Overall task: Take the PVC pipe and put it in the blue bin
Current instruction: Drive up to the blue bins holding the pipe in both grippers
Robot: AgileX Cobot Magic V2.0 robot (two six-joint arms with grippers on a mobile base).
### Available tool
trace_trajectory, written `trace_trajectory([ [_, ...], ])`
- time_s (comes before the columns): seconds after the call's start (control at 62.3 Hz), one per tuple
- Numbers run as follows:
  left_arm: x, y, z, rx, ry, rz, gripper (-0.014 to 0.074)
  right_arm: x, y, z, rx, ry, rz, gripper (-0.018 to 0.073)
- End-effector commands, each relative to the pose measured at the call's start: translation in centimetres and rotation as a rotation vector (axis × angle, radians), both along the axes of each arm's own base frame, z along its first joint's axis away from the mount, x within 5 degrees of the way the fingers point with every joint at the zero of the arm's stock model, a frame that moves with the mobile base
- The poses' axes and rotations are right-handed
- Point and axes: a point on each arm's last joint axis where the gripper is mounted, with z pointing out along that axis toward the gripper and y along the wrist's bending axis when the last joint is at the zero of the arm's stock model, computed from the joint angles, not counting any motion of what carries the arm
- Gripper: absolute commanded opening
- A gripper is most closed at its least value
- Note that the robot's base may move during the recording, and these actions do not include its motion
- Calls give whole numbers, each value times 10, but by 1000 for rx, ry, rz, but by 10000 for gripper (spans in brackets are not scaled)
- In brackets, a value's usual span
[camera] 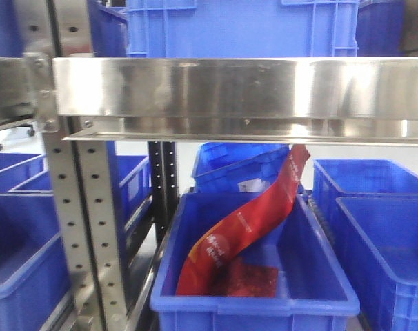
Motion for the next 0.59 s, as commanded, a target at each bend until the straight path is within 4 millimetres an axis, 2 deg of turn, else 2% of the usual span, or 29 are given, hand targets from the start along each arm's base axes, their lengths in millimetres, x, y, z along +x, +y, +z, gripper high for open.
trace_trajectory([
  [0.0, -1, 0, 3, -6, -34, 1, -111, -1, -1, 3, -14, -31, -10, -161],
  [0.578, -1, 0, 3, -6, -34, 1, -111, -1, -1, 3, -14, -31, -10, -161],
])
